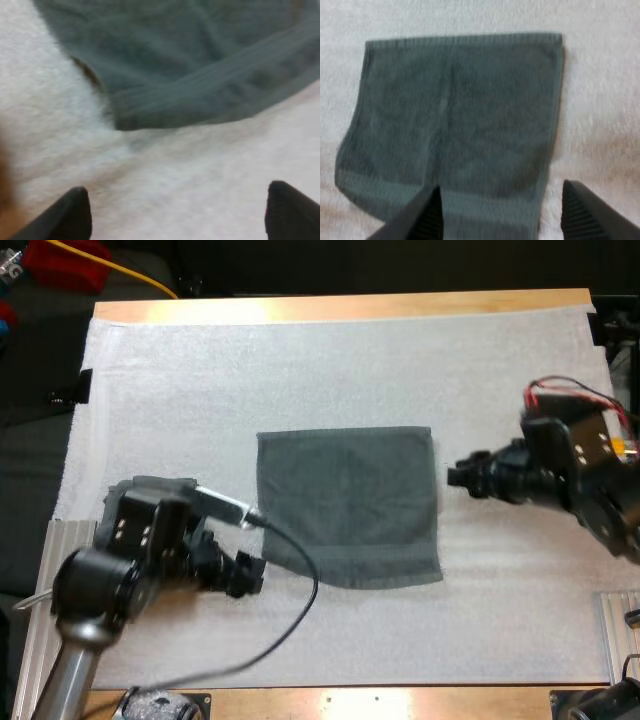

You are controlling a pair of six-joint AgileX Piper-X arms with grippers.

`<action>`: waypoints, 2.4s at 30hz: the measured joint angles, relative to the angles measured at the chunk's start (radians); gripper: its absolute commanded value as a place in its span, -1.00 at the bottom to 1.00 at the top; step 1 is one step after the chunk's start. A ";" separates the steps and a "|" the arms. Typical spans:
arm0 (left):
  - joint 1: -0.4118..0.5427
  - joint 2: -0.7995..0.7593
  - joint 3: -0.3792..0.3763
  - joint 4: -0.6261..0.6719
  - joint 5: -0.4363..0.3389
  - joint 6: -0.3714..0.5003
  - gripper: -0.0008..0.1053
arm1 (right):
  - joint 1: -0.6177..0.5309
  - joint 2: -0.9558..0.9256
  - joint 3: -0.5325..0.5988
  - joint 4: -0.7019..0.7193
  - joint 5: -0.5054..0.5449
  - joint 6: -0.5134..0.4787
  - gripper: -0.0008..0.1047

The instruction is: Pick towel from pile, fold and stack

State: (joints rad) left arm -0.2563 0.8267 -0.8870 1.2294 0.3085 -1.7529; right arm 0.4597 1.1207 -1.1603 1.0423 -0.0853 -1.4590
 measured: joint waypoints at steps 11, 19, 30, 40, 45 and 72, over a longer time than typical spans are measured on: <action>0.000 -0.147 0.017 0.009 0.137 -0.035 0.30 | 0.000 -0.334 0.285 0.015 0.000 0.094 -0.01; 0.000 -0.147 0.017 0.033 0.180 -0.036 0.30 | 0.000 -0.458 0.387 0.016 0.000 0.136 -0.01; 0.000 -0.147 0.017 0.017 0.183 -0.042 0.30 | 0.000 -0.382 0.489 -0.043 -0.041 0.147 -0.01; 0.000 -0.147 0.017 -0.002 0.183 -0.042 0.30 | 0.000 -0.199 0.575 -0.284 -0.162 0.175 -0.01; 0.000 -0.147 0.017 0.015 0.200 -0.042 0.30 | 0.000 -0.078 0.612 -0.408 -0.190 0.222 -0.01; 0.000 -0.147 0.017 0.033 0.220 -0.042 0.30 | 0.000 0.285 0.631 -0.659 -0.393 0.405 -0.31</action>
State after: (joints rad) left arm -0.2563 0.6793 -0.8697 1.2620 0.5288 -1.7950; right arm 0.4597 1.4061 -0.5293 0.3838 -0.4782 -1.0545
